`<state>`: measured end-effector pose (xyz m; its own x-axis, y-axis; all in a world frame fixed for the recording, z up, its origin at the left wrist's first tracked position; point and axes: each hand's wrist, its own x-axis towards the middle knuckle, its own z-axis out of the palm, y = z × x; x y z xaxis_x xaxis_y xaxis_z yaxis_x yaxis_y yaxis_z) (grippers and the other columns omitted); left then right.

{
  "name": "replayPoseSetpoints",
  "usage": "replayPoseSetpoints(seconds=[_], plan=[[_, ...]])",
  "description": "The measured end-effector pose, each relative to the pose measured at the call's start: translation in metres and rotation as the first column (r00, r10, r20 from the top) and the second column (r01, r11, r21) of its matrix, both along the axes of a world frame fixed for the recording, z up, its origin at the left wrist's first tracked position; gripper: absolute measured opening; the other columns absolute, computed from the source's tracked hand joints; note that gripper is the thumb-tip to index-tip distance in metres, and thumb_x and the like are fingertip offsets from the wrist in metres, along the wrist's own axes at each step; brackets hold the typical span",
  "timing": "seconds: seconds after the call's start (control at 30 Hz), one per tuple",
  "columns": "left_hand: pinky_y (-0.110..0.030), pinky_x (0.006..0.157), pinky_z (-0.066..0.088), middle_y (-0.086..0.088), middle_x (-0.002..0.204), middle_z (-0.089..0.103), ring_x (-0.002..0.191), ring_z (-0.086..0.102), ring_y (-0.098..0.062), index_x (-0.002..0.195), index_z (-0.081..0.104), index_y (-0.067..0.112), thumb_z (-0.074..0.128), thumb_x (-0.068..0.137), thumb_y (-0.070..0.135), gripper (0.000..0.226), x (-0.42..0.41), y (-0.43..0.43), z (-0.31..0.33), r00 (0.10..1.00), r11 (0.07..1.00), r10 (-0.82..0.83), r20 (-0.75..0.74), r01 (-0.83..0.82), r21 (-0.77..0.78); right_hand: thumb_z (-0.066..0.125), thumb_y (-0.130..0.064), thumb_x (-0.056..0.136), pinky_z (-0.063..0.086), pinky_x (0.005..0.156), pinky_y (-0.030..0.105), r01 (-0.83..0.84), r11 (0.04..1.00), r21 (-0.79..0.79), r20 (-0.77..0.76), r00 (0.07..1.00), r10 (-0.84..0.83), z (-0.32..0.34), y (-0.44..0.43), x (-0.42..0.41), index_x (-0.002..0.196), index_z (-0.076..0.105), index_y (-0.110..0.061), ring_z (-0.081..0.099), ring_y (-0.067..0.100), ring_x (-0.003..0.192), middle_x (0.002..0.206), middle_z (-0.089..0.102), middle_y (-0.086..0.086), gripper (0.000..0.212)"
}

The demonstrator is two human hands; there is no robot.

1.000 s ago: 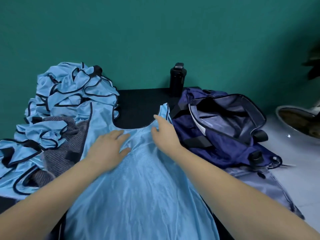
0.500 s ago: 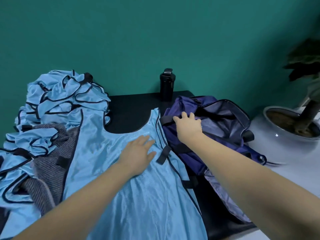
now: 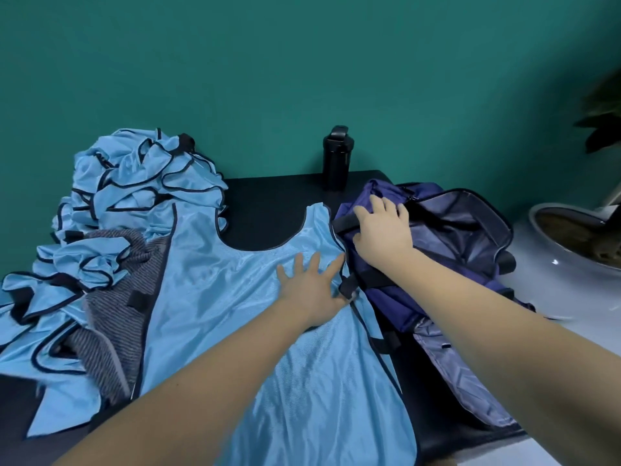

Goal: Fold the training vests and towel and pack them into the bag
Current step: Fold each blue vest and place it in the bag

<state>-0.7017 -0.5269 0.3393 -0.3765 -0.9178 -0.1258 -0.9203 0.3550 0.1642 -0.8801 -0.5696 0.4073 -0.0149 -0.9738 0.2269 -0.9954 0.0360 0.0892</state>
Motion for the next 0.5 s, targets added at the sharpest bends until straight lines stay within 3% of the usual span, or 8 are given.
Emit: replayPoseSetpoints(seconds=[0.1,0.27,0.37,0.5], plan=[[-0.064,0.129,0.004,-0.001,0.179,0.002,0.164,-0.002,-0.032,0.166,-0.003,0.050,0.040,0.095,0.079,0.087,0.030,0.012,0.007,0.997,0.998,-0.026,-0.067,0.022,-0.057,0.063,-0.029,0.095,0.028,0.122,0.053,-0.206,0.962,-0.178,0.070,0.973,0.221,-0.001,0.025,0.025,0.139,0.062,-0.013,0.040,0.038,0.147,0.156,0.048,0.017,0.048],[-0.049,0.131,0.019,-0.001,0.177,0.013,0.164,0.009,-0.027,0.169,0.017,0.039,0.036,0.104,0.064,0.072,0.112,0.057,0.005,0.979,0.985,0.015,-0.203,-0.049,-0.164,0.063,-0.032,0.101,0.040,0.115,0.052,-0.427,0.883,-0.195,0.205,0.863,0.462,-0.029,0.097,0.071,0.142,0.063,-0.013,0.046,0.037,0.145,0.155,0.050,0.017,0.045],[-0.046,0.132,0.016,-0.002,0.176,0.018,0.164,0.010,-0.027,0.168,0.023,0.035,0.018,0.097,0.071,0.080,0.162,0.088,-0.010,0.992,0.980,0.045,-0.117,-0.066,-0.187,0.052,-0.041,0.106,0.034,0.122,0.050,-0.530,0.845,-0.073,0.255,0.809,0.530,-0.060,0.139,0.093,0.151,0.056,-0.019,0.037,0.035,0.153,0.164,0.043,0.013,0.050],[-0.038,0.133,0.004,0.001,0.176,0.022,0.164,0.010,-0.019,0.168,0.026,0.033,0.014,0.101,0.074,0.079,0.204,0.115,-0.028,0.999,0.971,0.016,-0.046,-0.026,-0.238,0.029,-0.059,0.110,0.012,0.132,0.043,-0.506,0.851,0.143,0.296,0.842,0.451,-0.089,0.173,0.093,0.166,0.031,-0.034,0.011,0.024,0.163,0.177,0.018,0.001,0.061]])
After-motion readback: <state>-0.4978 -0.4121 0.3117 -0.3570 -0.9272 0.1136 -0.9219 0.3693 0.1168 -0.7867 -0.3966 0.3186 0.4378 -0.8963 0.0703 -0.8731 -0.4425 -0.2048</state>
